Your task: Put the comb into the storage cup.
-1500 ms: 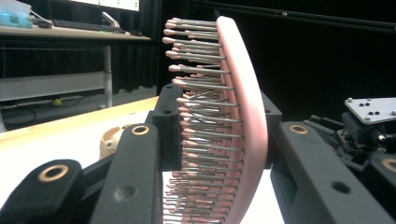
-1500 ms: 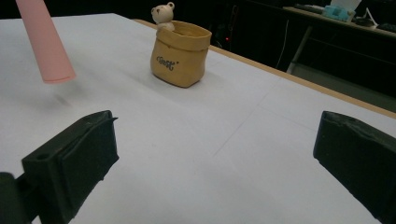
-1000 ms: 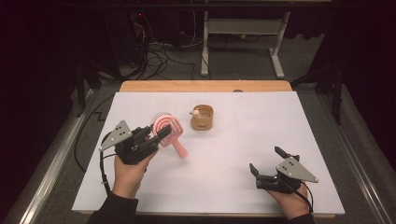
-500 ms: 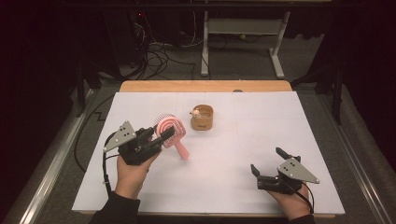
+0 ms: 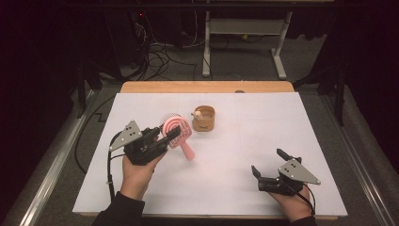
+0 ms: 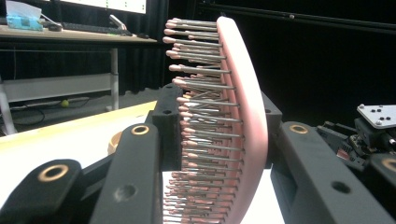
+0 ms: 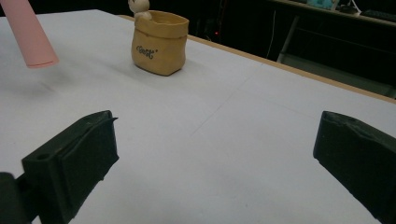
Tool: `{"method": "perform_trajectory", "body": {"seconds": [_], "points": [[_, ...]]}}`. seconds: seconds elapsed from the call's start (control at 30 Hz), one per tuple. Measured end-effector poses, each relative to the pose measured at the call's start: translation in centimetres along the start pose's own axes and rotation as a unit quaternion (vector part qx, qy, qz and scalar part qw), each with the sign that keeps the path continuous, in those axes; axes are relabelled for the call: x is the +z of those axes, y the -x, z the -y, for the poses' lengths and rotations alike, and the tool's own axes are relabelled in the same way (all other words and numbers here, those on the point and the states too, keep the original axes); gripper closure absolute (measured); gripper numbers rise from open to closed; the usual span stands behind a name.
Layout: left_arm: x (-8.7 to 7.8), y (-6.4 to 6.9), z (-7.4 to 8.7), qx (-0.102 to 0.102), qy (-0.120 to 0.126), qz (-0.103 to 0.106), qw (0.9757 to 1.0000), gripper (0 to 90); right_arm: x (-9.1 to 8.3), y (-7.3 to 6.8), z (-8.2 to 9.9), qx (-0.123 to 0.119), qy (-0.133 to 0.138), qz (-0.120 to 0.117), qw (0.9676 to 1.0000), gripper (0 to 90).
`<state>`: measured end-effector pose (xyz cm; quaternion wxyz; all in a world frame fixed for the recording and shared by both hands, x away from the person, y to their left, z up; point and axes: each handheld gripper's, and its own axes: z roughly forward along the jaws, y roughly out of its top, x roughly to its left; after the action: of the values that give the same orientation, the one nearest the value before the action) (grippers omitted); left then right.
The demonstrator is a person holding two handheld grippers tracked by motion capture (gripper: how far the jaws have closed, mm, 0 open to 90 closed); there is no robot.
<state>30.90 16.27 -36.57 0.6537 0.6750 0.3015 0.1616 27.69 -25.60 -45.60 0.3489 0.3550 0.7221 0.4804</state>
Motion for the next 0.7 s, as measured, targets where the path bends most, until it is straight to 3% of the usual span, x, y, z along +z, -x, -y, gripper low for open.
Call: {"method": "perform_trajectory", "body": {"seconds": [0.23,0.33,0.7], "points": [[0.9,0.6,-1.0,0.013,-0.001,0.003,0.9999,63.6,-0.1,0.0,-0.1,0.000,0.002,-0.001,1.0000,0.3],[1.3,0.6,-1.4,0.010,0.000,0.011,0.9999,63.6,0.0,0.0,0.0,-0.001,0.001,-0.002,1.0000,0.3],[2.5,0.7,-2.4,0.015,0.008,0.009,0.9998,63.5,0.0,-0.1,-0.1,0.000,0.003,-0.005,1.0000,0.3]]}}
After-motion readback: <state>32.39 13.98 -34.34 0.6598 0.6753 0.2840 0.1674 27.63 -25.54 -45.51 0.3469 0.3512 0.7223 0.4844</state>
